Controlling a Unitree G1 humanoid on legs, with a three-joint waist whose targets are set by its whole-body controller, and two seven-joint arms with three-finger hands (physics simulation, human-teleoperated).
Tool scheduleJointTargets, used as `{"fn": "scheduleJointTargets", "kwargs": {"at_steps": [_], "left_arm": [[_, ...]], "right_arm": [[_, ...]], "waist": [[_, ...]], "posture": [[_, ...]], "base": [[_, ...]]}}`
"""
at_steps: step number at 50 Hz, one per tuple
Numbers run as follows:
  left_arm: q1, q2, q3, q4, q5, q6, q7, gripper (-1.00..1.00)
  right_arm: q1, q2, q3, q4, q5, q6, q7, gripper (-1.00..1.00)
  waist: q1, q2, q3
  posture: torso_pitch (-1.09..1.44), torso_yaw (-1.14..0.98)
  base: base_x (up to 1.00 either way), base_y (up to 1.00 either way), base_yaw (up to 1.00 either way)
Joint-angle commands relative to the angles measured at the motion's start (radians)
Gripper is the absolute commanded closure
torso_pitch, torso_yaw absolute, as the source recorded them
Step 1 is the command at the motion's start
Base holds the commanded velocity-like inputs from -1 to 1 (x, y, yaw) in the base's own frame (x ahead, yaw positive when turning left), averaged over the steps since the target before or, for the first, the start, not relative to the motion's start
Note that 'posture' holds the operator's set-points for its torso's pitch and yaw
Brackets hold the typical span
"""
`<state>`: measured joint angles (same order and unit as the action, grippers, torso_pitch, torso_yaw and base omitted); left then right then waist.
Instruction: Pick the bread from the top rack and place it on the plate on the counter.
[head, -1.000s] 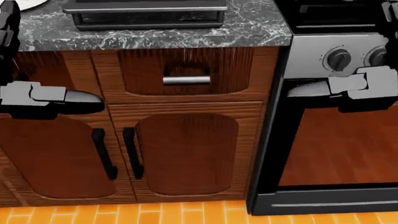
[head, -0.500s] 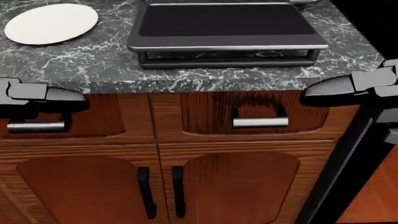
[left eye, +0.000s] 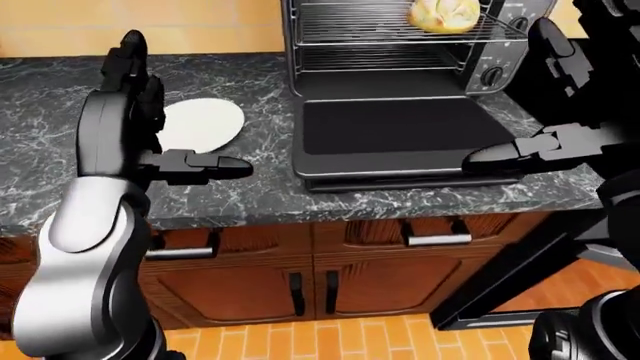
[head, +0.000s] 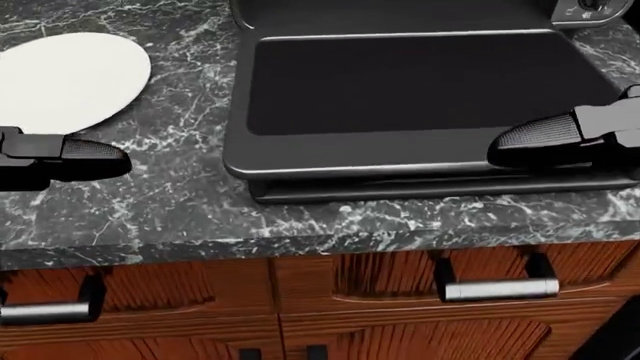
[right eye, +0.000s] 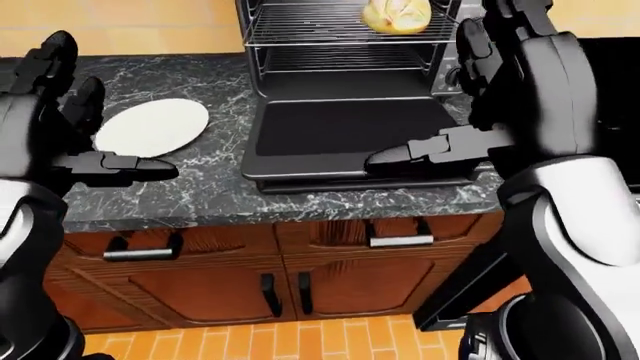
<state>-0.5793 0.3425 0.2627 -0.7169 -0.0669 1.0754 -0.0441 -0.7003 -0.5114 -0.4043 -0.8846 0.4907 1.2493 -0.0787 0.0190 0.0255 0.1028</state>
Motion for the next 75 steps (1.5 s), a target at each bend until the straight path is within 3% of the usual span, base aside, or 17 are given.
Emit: {"fn": "scheduleJointTargets", "kwargs": {"at_steps": [1, 5, 7, 17, 18, 25, 28, 31, 32, 38, 40, 49, 53, 54, 56, 60, 75], "left_arm": [[-0.037, 0.014, 0.002, -0.047, -0.002, -0.044, -0.002, -1.0], [-0.035, 0.017, 0.004, -0.048, 0.0, -0.045, -0.002, -1.0], [-0.034, 0.018, 0.007, -0.052, -0.001, -0.042, -0.003, -1.0], [-0.054, 0.033, 0.022, -0.063, -0.015, -0.016, -0.001, -1.0], [-0.059, 0.036, 0.017, -0.064, -0.016, -0.011, -0.001, -1.0], [-0.062, 0.036, 0.015, -0.054, -0.016, -0.02, 0.004, -1.0], [-0.059, 0.036, 0.014, -0.054, -0.015, -0.022, 0.004, -1.0], [-0.057, 0.038, 0.013, -0.055, -0.013, -0.023, 0.003, -1.0], [-0.057, 0.037, 0.014, -0.056, -0.014, -0.021, 0.003, -1.0], [-0.054, 0.032, 0.008, -0.049, -0.009, -0.032, 0.004, -1.0], [-0.054, 0.035, 0.013, -0.052, -0.009, -0.028, 0.001, -1.0], [-0.063, 0.036, 0.011, -0.048, -0.01, -0.026, -0.002, -1.0], [-0.063, 0.04, 0.009, -0.045, -0.007, -0.029, -0.002, -1.0], [-0.062, 0.037, 0.011, -0.046, -0.007, -0.031, -0.002, -1.0], [-0.057, 0.036, 0.013, -0.049, -0.008, -0.032, -0.003, -1.0], [-0.052, 0.034, 0.015, -0.05, -0.009, -0.036, -0.003, -1.0], [-0.055, 0.036, 0.007, -0.052, 0.003, -0.032, -0.008, -1.0]], "right_arm": [[-0.038, -0.034, -0.036, -0.02, 0.015, -0.032, -0.032, -1.0], [-0.036, -0.056, -0.048, -0.021, 0.055, -0.034, -0.058, -1.0], [-0.033, -0.067, -0.046, -0.016, 0.067, -0.041, -0.069, -1.0], [-0.038, -0.103, -0.034, -0.003, 0.124, -0.056, -0.12, -1.0], [-0.035, -0.105, -0.031, -0.001, 0.126, -0.059, -0.123, -1.0], [-0.021, -0.108, -0.034, -0.003, 0.144, -0.072, -0.134, -1.0], [-0.015, -0.113, -0.036, -0.002, 0.152, -0.078, -0.137, -1.0], [-0.015, -0.115, -0.032, 0.003, 0.154, -0.086, -0.141, -1.0], [-0.014, -0.118, -0.031, 0.003, 0.153, -0.088, -0.143, -1.0], [-0.012, -0.12, -0.038, -0.002, 0.168, -0.082, -0.151, -1.0], [-0.009, -0.121, -0.038, -0.001, 0.169, -0.091, -0.155, -1.0], [-0.001, -0.132, -0.036, -0.003, 0.203, -0.108, -0.179, -1.0], [-0.008, -0.138, -0.036, 0.002, 0.217, -0.112, -0.184, -1.0], [-0.011, -0.139, -0.042, 0.002, 0.225, -0.108, -0.186, -1.0], [-0.01, -0.143, -0.048, 0.003, 0.234, -0.103, -0.202, -1.0], [0.001, -0.146, -0.052, -0.003, 0.253, -0.111, -0.215, -1.0], [0.018, -0.156, -0.056, -0.001, 0.261, -0.128, -0.217, -1.0]], "waist": [[-0.008, -0.002, -0.041], [-0.005, -0.029, -0.029], [0.003, -0.073, -0.043], [-0.003, -0.04, -0.074], [-0.008, -0.032, -0.096], [-0.013, -0.094, -0.085], [-0.012, -0.079, -0.071], [-0.025, 0.016, -0.066], [-0.025, 0.073, -0.084], [-0.007, 0.021, -0.086], [-0.005, -0.002, -0.063], [-0.003, -0.043, -0.038], [0.001, -0.122, -0.067], [-0.008, -0.065, -0.049], [-0.003, -0.073, -0.027], [-0.017, -0.027, -0.065], [-0.01, -0.055, -0.062]], "posture": [[0.0, 0.0], [0.0, 0.0], [0.0, 0.0], [0.0, 0.0], [0.0, 0.0], [0.0, 0.0], [0.0, 0.0], [0.0, 0.0], [0.0, 0.0], [0.0, 0.0], [0.0, 0.0], [0.0, 0.0], [0.0, 0.0], [0.0, 0.0], [0.0, 0.0], [0.0, 0.0], [0.0, 0.0]], "base": [[0.0, 0.0, 0.0], [0.0, 0.0, 0.0], [0.0, 0.0, 0.0], [0.0, 0.0, 0.0], [0.0, 0.2, 0.0], [0.0, 0.47, 0.0], [0.0, 0.62, 0.0], [0.0, 0.38, 0.0], [0.0, 0.3, 0.0], [0.0, 0.09, 0.0], [0.0, 0.04, 0.0], [0.0, 0.0, 0.0], [0.08, 0.0, 0.0], [0.14, 0.0, 0.0], [0.07, 0.0, 0.0], [0.0, 0.0, 0.0], [0.0, 0.0, 0.0]]}}
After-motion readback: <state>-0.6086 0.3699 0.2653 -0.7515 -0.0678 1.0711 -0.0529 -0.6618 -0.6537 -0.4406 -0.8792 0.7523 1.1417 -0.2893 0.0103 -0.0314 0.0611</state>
